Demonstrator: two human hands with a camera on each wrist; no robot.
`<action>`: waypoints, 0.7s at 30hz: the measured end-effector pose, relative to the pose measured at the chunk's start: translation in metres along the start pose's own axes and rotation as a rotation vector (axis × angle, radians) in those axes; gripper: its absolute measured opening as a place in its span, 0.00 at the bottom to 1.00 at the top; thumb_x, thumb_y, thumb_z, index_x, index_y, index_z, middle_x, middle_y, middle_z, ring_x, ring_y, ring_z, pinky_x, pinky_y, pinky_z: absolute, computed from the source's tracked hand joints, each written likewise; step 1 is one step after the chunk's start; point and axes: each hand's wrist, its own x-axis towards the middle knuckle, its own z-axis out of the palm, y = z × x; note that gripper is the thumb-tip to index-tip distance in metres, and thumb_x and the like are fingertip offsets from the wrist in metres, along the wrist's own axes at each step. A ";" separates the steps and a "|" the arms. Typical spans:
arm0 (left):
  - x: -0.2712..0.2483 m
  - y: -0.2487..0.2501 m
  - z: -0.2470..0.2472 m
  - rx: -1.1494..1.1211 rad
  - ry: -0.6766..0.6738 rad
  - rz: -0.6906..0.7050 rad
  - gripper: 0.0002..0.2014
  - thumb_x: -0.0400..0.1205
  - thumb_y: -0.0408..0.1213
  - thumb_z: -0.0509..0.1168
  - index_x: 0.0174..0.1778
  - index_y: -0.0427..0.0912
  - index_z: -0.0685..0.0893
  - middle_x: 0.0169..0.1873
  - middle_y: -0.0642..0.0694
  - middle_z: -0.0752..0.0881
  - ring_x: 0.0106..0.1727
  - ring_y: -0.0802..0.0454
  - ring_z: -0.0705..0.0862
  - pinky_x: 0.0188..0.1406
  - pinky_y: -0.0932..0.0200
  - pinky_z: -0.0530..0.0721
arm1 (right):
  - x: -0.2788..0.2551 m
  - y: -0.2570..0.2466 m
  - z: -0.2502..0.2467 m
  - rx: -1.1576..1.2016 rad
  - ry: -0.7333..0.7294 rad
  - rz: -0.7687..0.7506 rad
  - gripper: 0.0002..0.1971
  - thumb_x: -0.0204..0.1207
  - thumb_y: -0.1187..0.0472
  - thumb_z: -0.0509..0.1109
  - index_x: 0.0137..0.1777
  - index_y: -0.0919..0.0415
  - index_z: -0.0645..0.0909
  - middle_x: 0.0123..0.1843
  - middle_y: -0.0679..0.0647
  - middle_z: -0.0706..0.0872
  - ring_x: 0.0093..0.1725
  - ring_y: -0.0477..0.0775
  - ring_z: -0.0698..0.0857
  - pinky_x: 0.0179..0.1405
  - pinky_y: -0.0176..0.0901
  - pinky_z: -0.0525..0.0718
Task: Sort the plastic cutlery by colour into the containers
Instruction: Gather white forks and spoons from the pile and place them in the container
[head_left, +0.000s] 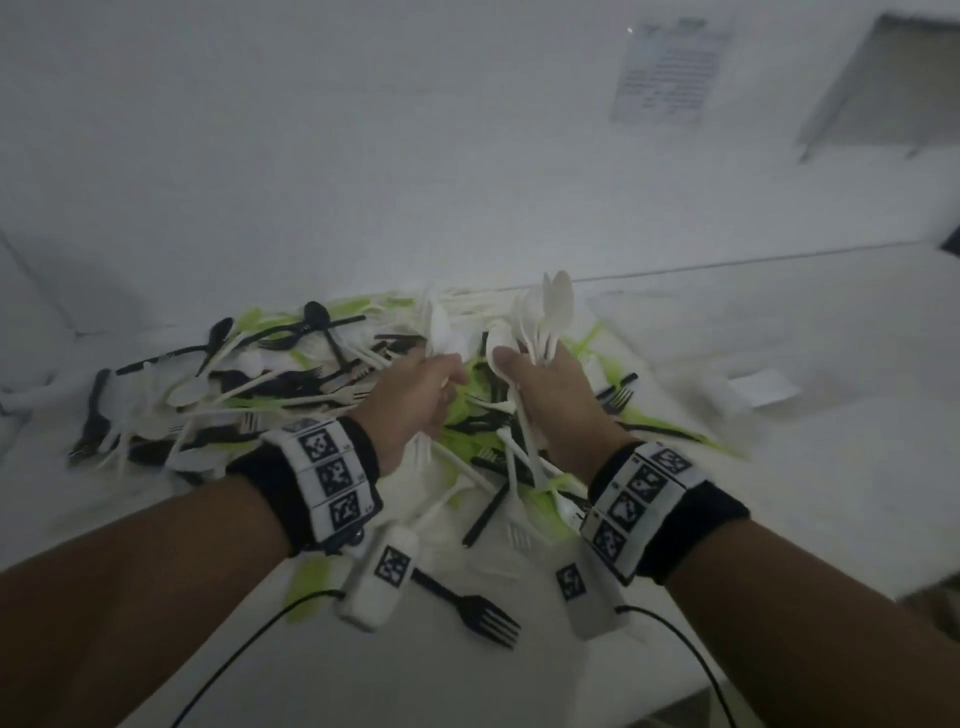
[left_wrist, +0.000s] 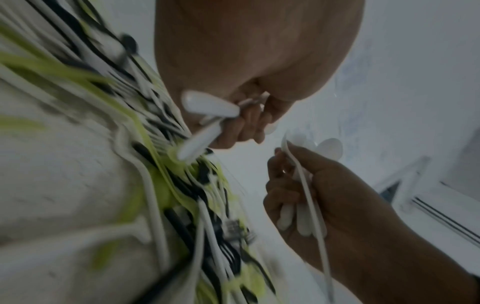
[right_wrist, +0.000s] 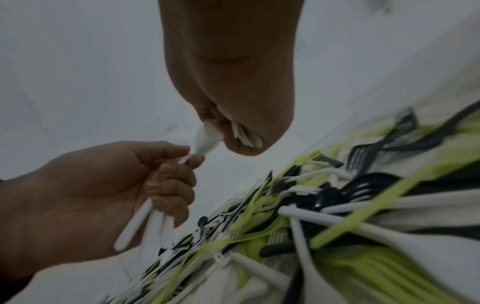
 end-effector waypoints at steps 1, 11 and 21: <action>0.000 0.000 0.012 0.016 -0.062 0.012 0.11 0.88 0.42 0.63 0.48 0.37 0.84 0.25 0.50 0.74 0.23 0.54 0.70 0.24 0.58 0.67 | -0.004 0.000 -0.008 0.020 0.038 0.018 0.07 0.85 0.61 0.71 0.60 0.59 0.86 0.50 0.53 0.92 0.46 0.44 0.91 0.42 0.36 0.87; -0.009 0.000 0.093 0.399 -0.170 0.241 0.15 0.91 0.49 0.57 0.54 0.43 0.84 0.43 0.43 0.86 0.39 0.44 0.89 0.45 0.45 0.87 | 0.001 0.007 -0.094 0.179 0.291 0.169 0.12 0.88 0.54 0.66 0.59 0.62 0.83 0.41 0.56 0.86 0.39 0.56 0.87 0.33 0.46 0.84; 0.015 0.004 0.143 0.232 0.105 0.043 0.14 0.86 0.43 0.51 0.55 0.45 0.80 0.36 0.49 0.72 0.31 0.52 0.67 0.30 0.55 0.65 | 0.031 0.019 -0.171 0.139 0.126 0.209 0.09 0.87 0.54 0.70 0.53 0.60 0.83 0.35 0.48 0.81 0.35 0.48 0.81 0.36 0.43 0.78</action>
